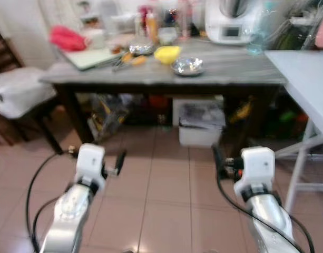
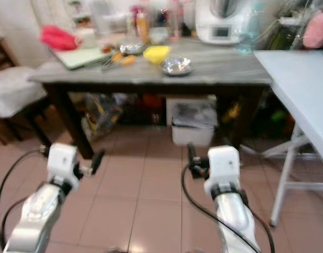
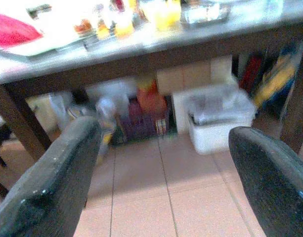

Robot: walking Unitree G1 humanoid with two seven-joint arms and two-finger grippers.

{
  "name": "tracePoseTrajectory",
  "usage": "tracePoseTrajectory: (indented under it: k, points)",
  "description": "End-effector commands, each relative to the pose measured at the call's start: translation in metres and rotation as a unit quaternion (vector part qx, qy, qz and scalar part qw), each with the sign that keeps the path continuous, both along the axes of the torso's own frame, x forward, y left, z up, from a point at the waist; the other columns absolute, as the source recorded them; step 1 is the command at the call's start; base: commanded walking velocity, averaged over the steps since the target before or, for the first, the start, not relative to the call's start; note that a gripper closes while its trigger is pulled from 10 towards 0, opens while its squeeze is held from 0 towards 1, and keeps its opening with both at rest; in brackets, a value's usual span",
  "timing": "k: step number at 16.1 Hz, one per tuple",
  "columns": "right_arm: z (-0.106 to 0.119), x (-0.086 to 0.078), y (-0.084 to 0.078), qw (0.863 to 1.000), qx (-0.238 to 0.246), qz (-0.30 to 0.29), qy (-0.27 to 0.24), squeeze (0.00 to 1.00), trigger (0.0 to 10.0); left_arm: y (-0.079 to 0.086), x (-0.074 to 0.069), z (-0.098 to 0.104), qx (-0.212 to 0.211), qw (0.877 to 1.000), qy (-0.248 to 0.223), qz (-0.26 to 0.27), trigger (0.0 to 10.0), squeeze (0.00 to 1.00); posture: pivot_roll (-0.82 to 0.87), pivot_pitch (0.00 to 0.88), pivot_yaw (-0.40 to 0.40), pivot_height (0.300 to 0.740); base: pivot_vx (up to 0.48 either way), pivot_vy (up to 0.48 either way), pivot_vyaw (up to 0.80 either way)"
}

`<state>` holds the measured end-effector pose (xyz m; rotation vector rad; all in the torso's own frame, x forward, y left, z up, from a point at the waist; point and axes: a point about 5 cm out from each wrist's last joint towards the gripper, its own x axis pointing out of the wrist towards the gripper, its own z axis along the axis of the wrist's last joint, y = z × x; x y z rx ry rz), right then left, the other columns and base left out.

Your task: Setting the table

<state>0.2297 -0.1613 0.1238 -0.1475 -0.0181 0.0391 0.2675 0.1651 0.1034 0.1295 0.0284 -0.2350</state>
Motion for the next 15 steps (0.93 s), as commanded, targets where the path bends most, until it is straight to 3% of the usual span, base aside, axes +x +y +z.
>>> tracePoseTrajectory:
  k: [1, 13, 15]
  points:
    - [0.008, 0.007, 0.006, 1.000, -0.001, 0.013, -0.017, 0.00, 10.0, 0.008, -0.006, -0.009, 0.002, 1.000, 0.020, 0.014, 10.0, 0.00, -0.11, 0.016, 0.073, 0.740, 0.000, 0.000, 0.00]
    - [0.005, 0.009, 0.001, 1.000, -0.015, -0.005, -0.013, 0.00, 10.0, 0.000, 0.001, -0.009, -0.023, 1.000, 0.018, -0.009, 10.0, 0.00, -0.11, 0.009, 0.068, 0.740, 0.000, 0.000, 0.00]
    - [0.004, 0.009, 0.000, 1.000, -0.013, -0.007, -0.013, 0.00, 10.0, -0.004, 0.002, -0.011, -0.025, 0.999, 0.018, -0.015, 10.0, 0.00, -0.11, 0.009, 0.065, 0.740, 0.000, -0.336, 0.00]
